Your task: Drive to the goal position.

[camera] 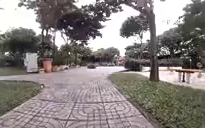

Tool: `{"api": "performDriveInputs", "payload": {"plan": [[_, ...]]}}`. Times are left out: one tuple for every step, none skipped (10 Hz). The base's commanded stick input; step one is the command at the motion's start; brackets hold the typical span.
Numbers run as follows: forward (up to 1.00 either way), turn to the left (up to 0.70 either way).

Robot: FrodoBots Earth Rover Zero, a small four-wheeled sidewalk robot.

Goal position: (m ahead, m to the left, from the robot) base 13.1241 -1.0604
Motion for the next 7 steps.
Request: {"api": "performDriveInputs", "payload": {"plan": [[0.7, 0.0], [0.7, 0.0], [0.7, 0.0], [0.7, 0.0], [0.7, 0.0], [0.7, 0.0], [0.7, 0.0]]}}
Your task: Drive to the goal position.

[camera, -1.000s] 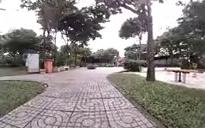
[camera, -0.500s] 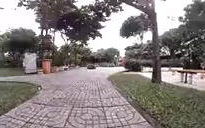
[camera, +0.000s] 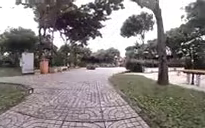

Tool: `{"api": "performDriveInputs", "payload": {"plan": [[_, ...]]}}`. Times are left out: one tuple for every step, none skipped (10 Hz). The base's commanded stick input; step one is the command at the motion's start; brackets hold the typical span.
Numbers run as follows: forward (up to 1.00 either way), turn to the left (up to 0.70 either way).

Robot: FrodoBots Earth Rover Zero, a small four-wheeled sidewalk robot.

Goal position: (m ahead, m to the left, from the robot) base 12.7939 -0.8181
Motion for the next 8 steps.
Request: {"api": "performDriveInputs", "payload": {"plan": [[0.7, 0.0], [0.7, 0.0], [0.7, 0.02], [0.7, 0.19], [0.7, 0.07], [0.7, 0.0], [0.7, 0.07], [0.7, 0.27]]}}
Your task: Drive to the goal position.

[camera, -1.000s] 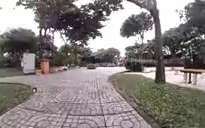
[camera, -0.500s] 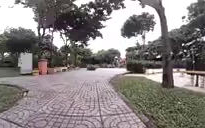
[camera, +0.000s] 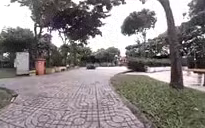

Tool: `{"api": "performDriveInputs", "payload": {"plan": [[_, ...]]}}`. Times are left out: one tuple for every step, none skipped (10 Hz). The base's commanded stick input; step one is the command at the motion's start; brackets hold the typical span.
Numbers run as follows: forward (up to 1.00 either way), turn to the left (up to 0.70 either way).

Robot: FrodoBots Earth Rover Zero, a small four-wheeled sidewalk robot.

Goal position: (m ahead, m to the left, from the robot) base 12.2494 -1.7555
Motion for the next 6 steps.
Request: {"api": "performDriveInputs", "payload": {"plan": [[0.7, 0.13], [0.7, 0.01], [0.7, 0.17], [0.7, 0.0], [0.7, 0.0], [0.7, 0.0]]}}
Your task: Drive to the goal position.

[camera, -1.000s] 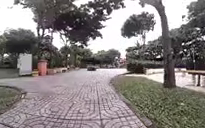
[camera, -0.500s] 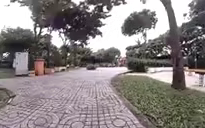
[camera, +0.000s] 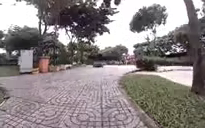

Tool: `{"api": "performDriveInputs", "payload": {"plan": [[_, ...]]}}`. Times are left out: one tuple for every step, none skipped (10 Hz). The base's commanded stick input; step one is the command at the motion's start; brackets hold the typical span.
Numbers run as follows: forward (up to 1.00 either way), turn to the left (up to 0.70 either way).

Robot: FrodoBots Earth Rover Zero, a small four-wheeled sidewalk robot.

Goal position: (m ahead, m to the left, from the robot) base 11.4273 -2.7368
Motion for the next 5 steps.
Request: {"api": "performDriveInputs", "payload": {"plan": [[0.7, 0.0], [0.7, 0.0], [0.7, 0.0], [0.7, 0.0], [0.7, 0.0]]}}
